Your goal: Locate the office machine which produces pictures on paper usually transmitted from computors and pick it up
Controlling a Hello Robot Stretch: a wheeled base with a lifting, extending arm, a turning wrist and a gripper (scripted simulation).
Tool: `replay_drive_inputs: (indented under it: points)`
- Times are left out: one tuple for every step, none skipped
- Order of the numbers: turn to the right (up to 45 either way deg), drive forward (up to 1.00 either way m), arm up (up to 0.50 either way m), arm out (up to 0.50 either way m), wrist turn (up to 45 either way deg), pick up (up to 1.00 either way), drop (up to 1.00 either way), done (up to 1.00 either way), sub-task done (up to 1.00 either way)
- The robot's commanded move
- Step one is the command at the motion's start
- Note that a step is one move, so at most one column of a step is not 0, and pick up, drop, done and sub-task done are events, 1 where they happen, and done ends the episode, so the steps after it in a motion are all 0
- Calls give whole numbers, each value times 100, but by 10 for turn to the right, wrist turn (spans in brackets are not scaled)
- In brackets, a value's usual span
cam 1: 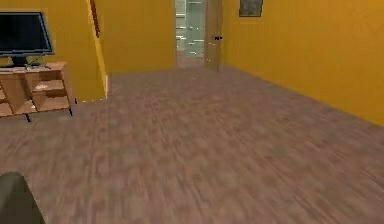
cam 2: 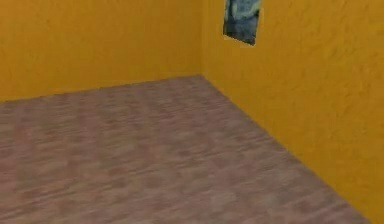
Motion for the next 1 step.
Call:
replay_drive_inputs:
  points:
    - [0,100,0,0,0,0,0,0,0]
